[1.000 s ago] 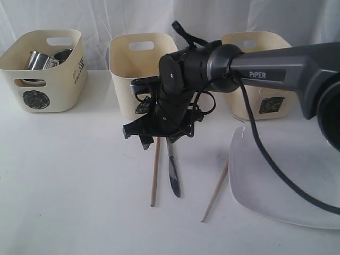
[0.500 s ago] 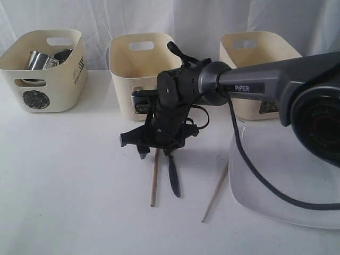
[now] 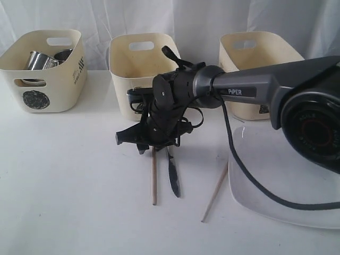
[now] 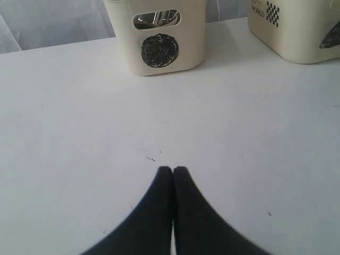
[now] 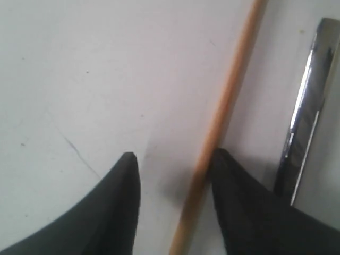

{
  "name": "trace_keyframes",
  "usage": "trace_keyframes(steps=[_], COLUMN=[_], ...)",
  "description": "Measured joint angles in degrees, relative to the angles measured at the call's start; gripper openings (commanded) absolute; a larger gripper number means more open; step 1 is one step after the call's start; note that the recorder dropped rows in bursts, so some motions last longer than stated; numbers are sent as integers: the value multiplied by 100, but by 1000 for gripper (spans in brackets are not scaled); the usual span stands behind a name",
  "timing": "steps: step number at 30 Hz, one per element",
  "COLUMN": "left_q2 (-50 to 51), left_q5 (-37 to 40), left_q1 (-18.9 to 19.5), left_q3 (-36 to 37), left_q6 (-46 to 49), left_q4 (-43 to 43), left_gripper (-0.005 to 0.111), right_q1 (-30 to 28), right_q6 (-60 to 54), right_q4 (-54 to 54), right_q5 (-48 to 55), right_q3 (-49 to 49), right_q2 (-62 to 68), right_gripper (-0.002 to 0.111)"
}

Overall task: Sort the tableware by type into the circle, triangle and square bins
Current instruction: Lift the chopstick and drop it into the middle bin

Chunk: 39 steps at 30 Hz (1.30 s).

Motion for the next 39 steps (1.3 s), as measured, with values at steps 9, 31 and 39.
trace_keyframes(steps=[9,31,39], left_q2=[0,0,0], left_q5=[0,0,0], left_q1=[0,0,0], left_q3=[0,0,0], left_q6=[0,0,0], left_q4=[0,0,0], left_gripper=[0,0,0], right_q1=[0,-856,-1335], right_q6=[-140,775,2880], right_q4=[-524,849,-138], right_q5=[143,-6074,-7809], right_q3=[-25,4111,3572], right_q2=[13,-3439,-2757], right_gripper=[0,0,0])
